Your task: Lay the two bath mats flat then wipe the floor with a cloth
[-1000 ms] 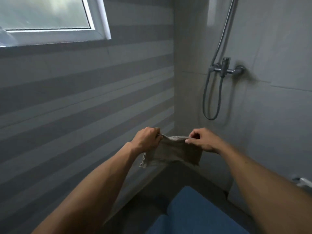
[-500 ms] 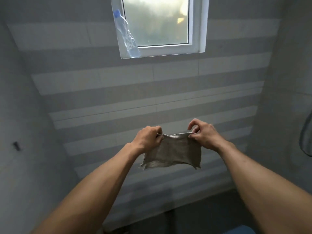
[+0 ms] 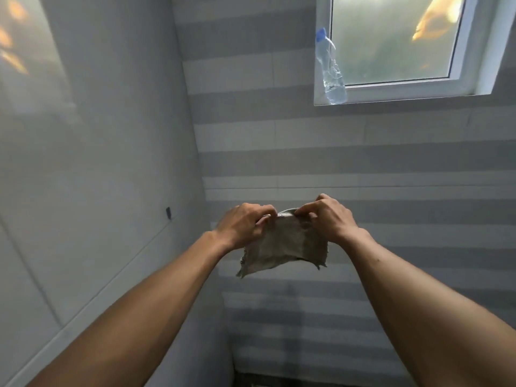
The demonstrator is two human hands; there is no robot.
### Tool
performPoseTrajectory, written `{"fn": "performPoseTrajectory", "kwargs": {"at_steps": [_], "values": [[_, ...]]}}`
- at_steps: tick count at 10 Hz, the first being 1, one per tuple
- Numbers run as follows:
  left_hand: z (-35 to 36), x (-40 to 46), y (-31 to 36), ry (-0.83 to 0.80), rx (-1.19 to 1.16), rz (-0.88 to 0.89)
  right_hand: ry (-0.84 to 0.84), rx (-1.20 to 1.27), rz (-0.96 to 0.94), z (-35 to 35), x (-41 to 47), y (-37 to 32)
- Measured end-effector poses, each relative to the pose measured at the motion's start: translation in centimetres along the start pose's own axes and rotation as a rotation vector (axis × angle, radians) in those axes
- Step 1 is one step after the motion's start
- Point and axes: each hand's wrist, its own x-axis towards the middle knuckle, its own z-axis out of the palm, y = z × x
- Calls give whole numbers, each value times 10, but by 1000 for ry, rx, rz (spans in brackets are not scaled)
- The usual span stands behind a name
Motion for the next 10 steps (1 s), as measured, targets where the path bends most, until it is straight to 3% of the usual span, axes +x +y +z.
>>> {"fn": "performPoseTrajectory", "kwargs": {"at_steps": [1, 3, 7, 10], "values": [[-22, -18, -20, -143, 324, -26, -63, -9, -92, 14, 21, -37], [-50, -47, -48, -260, 637, -263, -177, -70, -273, 35, 55, -105], [-36, -60, -113, -380, 734, -638, -278, -208, -447, 110, 127, -206], [22, -79, -140, -558, 669, -640, -464, -101, -349, 194, 117, -223]]}}
